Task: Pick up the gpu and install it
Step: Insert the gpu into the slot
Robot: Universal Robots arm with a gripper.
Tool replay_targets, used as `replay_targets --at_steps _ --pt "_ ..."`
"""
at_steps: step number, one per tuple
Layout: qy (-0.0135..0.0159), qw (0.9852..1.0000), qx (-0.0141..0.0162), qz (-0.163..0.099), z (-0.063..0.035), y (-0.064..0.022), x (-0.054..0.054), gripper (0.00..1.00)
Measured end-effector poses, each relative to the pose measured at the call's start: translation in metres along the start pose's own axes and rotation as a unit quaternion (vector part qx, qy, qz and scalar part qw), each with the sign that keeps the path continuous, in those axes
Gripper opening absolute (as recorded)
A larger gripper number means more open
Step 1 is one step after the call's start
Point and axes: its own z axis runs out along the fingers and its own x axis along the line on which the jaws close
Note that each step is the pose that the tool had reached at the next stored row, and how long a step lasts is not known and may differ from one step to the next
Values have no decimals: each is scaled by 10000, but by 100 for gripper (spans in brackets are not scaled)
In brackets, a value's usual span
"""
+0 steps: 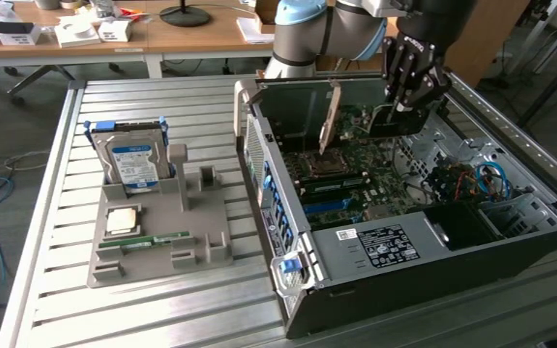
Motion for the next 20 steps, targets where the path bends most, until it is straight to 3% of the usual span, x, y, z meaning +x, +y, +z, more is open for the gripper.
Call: replay_targets --at_steps 20 --pt "0 10000 6 0 233 22 -2 26"
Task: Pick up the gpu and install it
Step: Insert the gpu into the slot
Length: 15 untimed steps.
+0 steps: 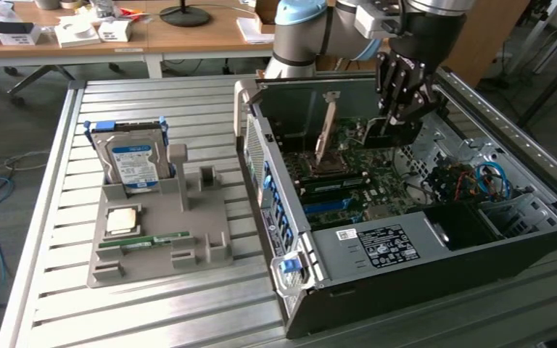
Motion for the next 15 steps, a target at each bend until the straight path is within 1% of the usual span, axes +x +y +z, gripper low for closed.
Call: replay_targets --at_steps 11,15 --pt "0 10000 1 0 130 15 -1 26" --pt "1 10000 0 0 154 17 -2 26"
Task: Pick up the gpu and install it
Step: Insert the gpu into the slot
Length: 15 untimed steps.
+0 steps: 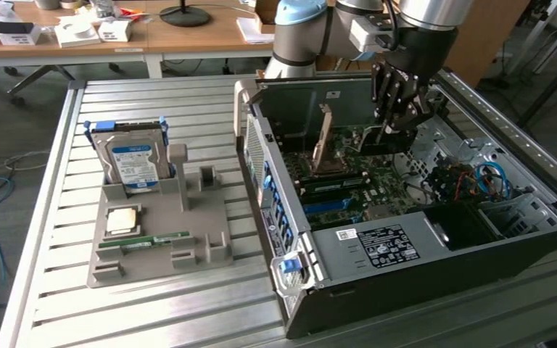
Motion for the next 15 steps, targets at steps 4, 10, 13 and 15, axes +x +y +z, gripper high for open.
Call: replay_targets --at_steps 4,10,13,15 --pt "-1 10000 1 0 1 0 0 26" --pt "-2 10000 2 0 50 1 -1 26" --pt "-1 10000 3 0 86 1 -1 26" --pt "-1 10000 3 0 96 2 -1 26"
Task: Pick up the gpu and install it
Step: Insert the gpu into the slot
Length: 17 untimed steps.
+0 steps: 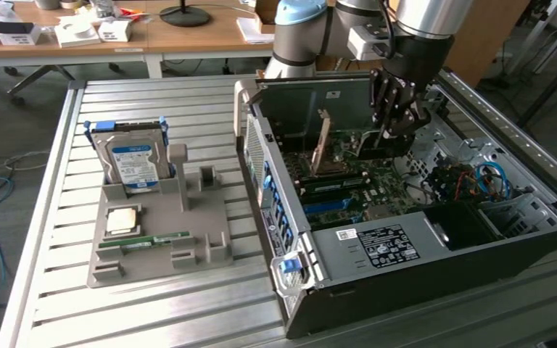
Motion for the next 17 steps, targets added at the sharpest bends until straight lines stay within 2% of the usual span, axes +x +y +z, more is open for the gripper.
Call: replay_targets --at_steps 17 --pt "-1 10000 4 -1 7 63 4 26"
